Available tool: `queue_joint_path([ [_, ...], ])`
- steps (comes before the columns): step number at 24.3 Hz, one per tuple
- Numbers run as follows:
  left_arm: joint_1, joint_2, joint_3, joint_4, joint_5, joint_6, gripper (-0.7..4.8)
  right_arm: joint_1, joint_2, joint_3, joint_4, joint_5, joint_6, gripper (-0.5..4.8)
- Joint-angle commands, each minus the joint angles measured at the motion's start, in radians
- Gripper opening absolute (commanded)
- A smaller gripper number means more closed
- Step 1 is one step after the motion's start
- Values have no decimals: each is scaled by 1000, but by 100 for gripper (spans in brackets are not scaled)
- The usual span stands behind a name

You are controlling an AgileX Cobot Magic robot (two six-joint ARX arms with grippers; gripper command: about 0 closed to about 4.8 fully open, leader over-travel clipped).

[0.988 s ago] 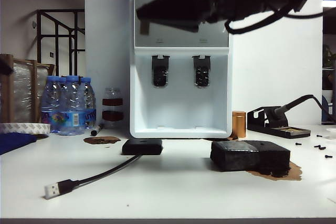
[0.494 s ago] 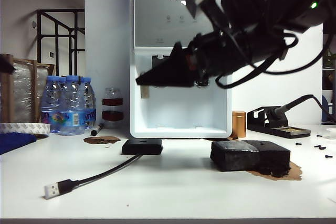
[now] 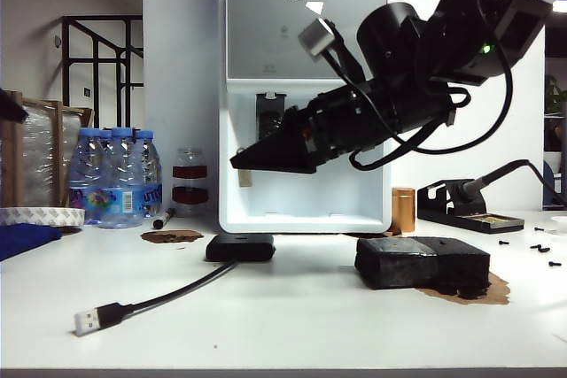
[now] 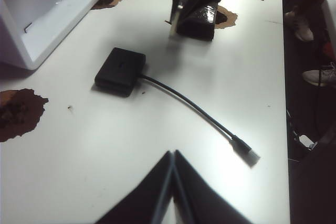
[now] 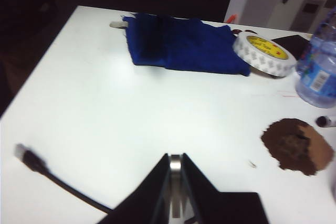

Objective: Take the USB flash drive out of the black sponge and insert it into the slot on top of the black USB adpator box.

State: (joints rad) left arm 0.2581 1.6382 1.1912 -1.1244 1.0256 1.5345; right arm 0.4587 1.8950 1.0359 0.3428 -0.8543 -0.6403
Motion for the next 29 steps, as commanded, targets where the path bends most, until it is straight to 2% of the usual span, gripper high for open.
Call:
queue_joint_path([
  [1,0,-6,0,13,12,2,-4,-7,27,20,20,7,-31,-4],
  [22,0,-5,0,18,14,2,-4,-24,222,175,65,23,-68,-4],
  [29,1,-5,0,14,14,2,-4,-32,296,192,135,-21,-25,-4],
])
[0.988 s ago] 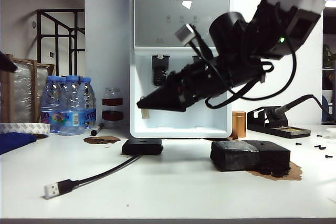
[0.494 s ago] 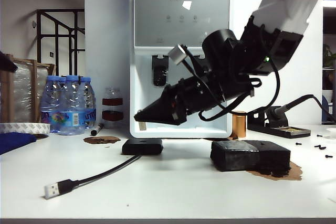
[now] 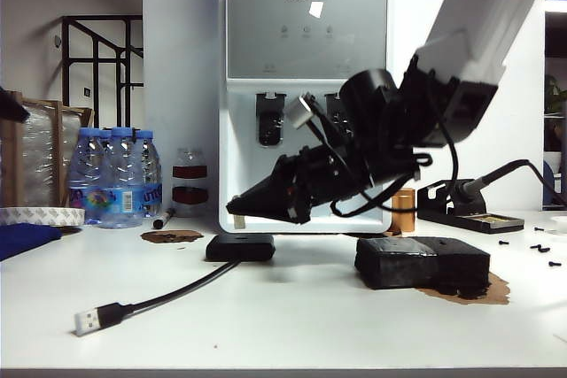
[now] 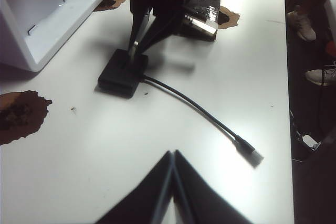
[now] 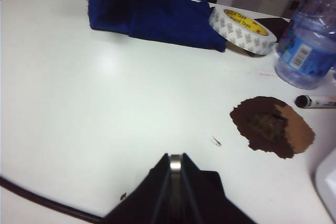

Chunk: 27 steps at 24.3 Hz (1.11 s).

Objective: Take the USB flash drive out of the black sponge and insert it into the slot on top of the black USB adpator box.

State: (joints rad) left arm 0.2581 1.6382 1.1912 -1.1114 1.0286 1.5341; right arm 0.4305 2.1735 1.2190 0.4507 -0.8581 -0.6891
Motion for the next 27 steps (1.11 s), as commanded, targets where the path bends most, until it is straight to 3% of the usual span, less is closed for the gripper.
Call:
queue_joint_path([
  [1,1,-5,0,-1,11,2,-4,-3,25,9,35,-23,24,-4],
  [17,0,-5,0,2,12,2,-4,-33,81,43,66,-14,7,-4],
  [27,-1,-5,0,0,12,2,-4,-33,93,53,63,-114,86,-4],
])
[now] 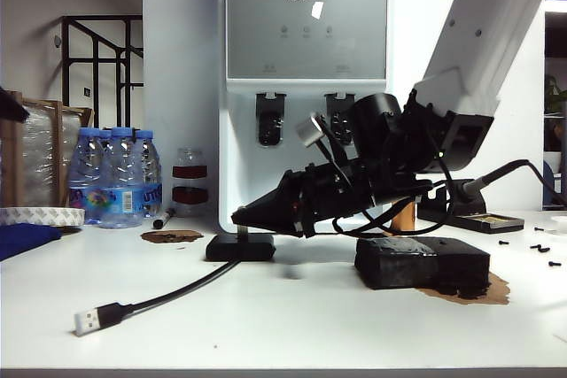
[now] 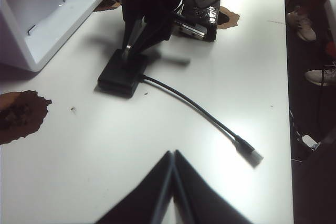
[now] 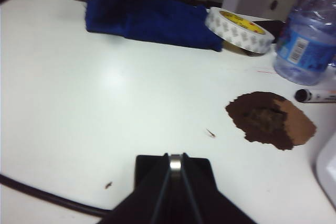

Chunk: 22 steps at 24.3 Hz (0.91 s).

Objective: Take the USB flash drive out of the black sponge and insert it into the slot on top of the black USB adpator box.

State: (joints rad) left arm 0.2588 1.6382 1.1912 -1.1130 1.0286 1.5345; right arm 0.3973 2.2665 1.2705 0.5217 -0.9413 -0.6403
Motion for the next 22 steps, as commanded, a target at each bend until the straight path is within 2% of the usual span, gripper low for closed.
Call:
queue_joint_path([
  [1,-2,-5,0,2,12,2,-4,0,0,2,-8,-55,45,-4],
  [3,-2,-5,0,2,12,2,-4,0,0,5,-8,-76,50,-4],
  [11,-3,-5,0,0,12,2,-4,0,0,14,-7,23,7,-4],
  [22,-20,-5,0,0,11,2,-4,0,23,23,-6,24,-11,-4],
])
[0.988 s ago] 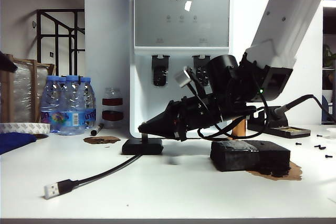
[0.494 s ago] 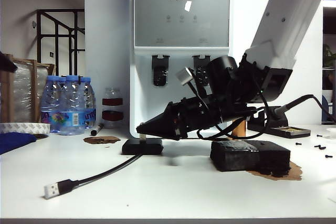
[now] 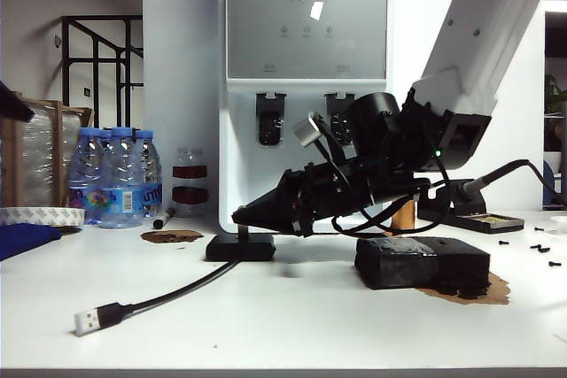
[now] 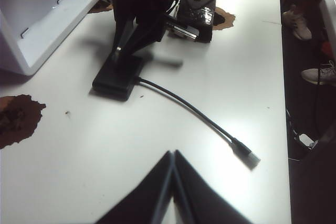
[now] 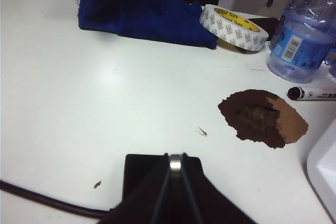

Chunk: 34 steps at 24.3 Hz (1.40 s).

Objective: Take the USB flash drive out of the black sponge and insert it into the slot on top of the black USB adpator box.

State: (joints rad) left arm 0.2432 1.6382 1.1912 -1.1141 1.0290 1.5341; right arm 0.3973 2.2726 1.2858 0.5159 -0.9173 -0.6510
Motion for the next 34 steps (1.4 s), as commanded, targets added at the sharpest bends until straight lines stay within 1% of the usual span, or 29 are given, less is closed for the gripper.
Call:
queue_joint_path([
  [1,-4,-5,0,2,11,2,-4,0,19,8,-3,-4,0,-4],
  [5,-4,-5,0,1,11,2,-4,1,25,8,-5,-8,3,-5],
  [9,-4,-5,0,0,10,2,-4,-1,25,11,-5,-60,60,-4],
  [12,-4,-5,0,0,7,2,-5,-1,24,11,-21,-78,61,-4],
  [16,-4,-5,0,0,6,2,-4,-2,21,11,-56,-79,60,-4],
  [22,-5,-5,0,0,6,2,-4,-16,20,11,-63,-70,59,-4],
  [25,-5,-5,0,0,6,2,-4,-20,18,12,-92,-47,17,-4],
  [28,-5,-5,0,0,6,2,-4,-20,18,14,-95,-48,17,-4],
  [31,-5,-5,0,0,6,2,-4,-20,18,32,-117,-51,16,-4],
  [34,-5,-5,0,0,6,2,-4,-19,18,70,-172,-51,6,-4],
])
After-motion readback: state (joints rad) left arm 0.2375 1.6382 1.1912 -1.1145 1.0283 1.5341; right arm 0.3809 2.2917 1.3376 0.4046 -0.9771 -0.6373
